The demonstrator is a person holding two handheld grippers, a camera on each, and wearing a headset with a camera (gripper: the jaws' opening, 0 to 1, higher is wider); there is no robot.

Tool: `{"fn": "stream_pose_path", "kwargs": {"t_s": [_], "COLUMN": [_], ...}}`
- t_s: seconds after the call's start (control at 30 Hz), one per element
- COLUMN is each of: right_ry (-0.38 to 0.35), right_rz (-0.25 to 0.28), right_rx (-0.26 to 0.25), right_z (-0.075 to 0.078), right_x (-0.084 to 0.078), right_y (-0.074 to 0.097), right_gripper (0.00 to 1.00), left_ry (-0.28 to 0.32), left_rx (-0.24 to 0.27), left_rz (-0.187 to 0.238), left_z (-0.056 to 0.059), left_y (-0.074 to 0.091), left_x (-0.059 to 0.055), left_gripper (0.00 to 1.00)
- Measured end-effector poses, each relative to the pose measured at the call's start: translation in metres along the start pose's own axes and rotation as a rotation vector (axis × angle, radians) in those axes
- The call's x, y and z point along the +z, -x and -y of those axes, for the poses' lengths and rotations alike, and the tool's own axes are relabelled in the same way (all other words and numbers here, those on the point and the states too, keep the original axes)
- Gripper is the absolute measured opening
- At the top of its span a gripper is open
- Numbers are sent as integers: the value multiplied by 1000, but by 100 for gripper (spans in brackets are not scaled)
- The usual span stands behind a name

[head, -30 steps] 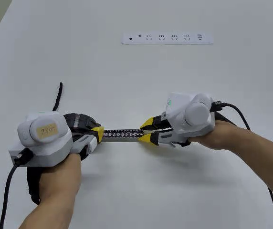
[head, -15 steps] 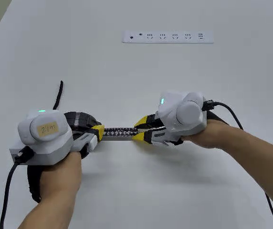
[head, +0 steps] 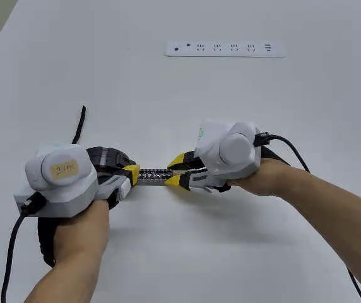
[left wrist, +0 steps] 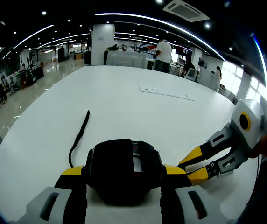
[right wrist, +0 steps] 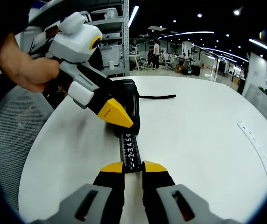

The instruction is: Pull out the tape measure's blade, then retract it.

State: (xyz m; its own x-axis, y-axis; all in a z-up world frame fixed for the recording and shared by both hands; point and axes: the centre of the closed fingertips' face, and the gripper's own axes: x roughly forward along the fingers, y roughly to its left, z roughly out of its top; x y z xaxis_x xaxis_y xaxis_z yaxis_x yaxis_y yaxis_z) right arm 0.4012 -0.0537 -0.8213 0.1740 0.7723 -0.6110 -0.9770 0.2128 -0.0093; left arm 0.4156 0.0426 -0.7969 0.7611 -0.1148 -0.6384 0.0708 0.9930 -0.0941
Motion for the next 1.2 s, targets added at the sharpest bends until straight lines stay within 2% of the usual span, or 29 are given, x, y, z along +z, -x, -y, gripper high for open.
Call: {"fn": "stream_pose_path", "kwargs": {"t_s": [0.87,1.2], "right_ry": [17,15], "right_rz": [13,15], "right_rx": [5,6], "right_z": [-5,-6], "right_x": [23,28], "right_y": [-30,-34], "right_gripper": [13,13], "left_ry": [16,25], "left_rx": [-8,-13], "left_rz": [-1,0], "left_z": [0,0], "left_y": [-1,0], "left_x": [1,2], "left_gripper": [60,61]}}
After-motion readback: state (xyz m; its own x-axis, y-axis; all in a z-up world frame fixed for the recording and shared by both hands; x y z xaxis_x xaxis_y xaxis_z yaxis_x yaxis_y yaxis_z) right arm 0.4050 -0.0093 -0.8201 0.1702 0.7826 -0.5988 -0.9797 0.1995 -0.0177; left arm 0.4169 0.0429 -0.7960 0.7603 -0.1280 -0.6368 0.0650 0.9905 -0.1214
